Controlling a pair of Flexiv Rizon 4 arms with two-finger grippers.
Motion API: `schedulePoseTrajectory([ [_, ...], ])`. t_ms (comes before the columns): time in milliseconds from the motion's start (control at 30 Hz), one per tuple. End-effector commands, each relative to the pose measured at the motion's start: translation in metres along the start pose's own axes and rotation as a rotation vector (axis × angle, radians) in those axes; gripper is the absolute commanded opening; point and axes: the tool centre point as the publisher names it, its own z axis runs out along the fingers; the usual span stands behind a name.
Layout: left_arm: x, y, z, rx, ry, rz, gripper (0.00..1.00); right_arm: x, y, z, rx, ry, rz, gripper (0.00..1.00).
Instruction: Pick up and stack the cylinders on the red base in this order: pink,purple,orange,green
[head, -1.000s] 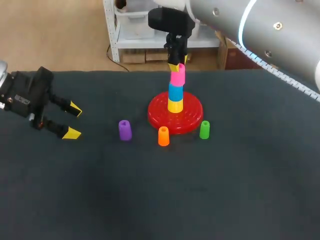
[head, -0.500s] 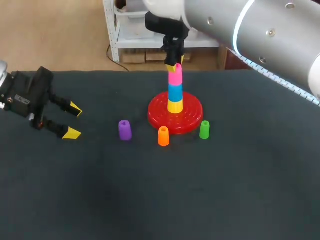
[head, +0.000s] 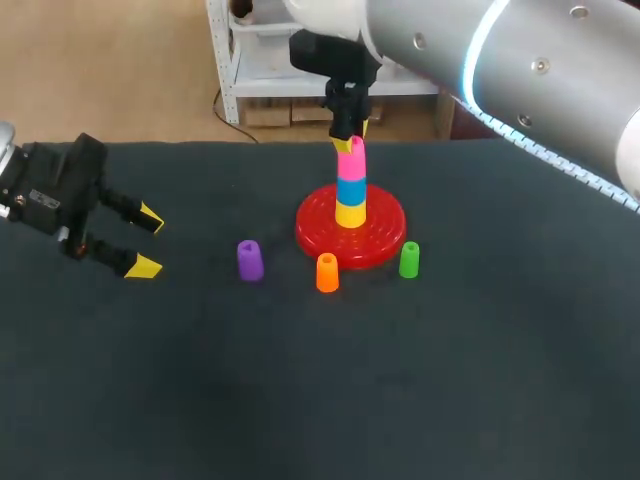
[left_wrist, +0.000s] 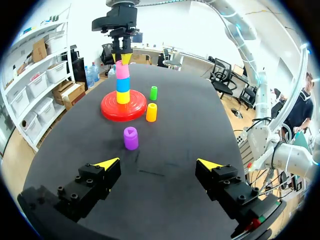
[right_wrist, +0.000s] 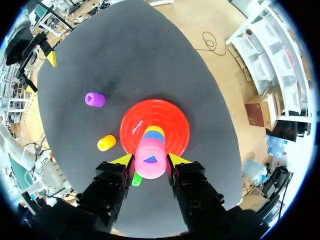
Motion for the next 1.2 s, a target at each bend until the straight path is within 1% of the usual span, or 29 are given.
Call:
schedulePoseTrajectory([
  [33,0.002,0.0,0.0,-0.001,-0.003,0.003,1.0,-0.006,0.007,0.005,0.023,0.018,0.009,0.0],
  [100,0.002,0.0,0.0,-0.001,-0.003,0.003,1.0,-0.006,0.009,0.009,0.04,0.021,0.016,0.0],
  [300,0.002,0.0,0.0,-0.001,-0.003,0.003,1.0,-0.007,0.016,0.021,0.048,0.007,0.056,0.0],
  [633,0.002,0.0,0.0,-0.001,-0.003,0.003,1.0,0.013,0.021,0.037,0.077,-0.044,0.186,0.0],
  [800,0.002,0.0,0.0,-0.001,-0.003,0.003,1.0,0.015,0.024,0.041,0.072,-0.063,0.194,0.0],
  [833,0.002,0.0,0.0,-0.001,-0.003,0.003,1.0,0.015,0.025,0.039,0.073,-0.067,0.196,0.04],
  [867,0.002,0.0,0.0,-0.001,-0.003,0.003,1.0,0.014,0.026,0.036,0.081,-0.068,0.197,0.33],
  [900,0.002,0.0,0.0,-0.001,-0.003,0.003,1.0,0.014,0.025,0.033,0.091,-0.07,0.194,1.0],
  [1033,0.002,0.0,0.0,-0.001,-0.003,0.003,1.0,0.015,0.025,0.014,0.139,-0.062,0.201,1.0],
  [1100,0.002,0.0,0.0,-0.001,-0.003,0.003,1.0,0.015,0.027,0.003,0.169,-0.073,0.202,1.0],
  [1200,0.002,0.0,0.0,-0.001,-0.003,0.003,1.0,0.006,0.032,-0.012,0.214,-0.097,0.143,1.0],
])
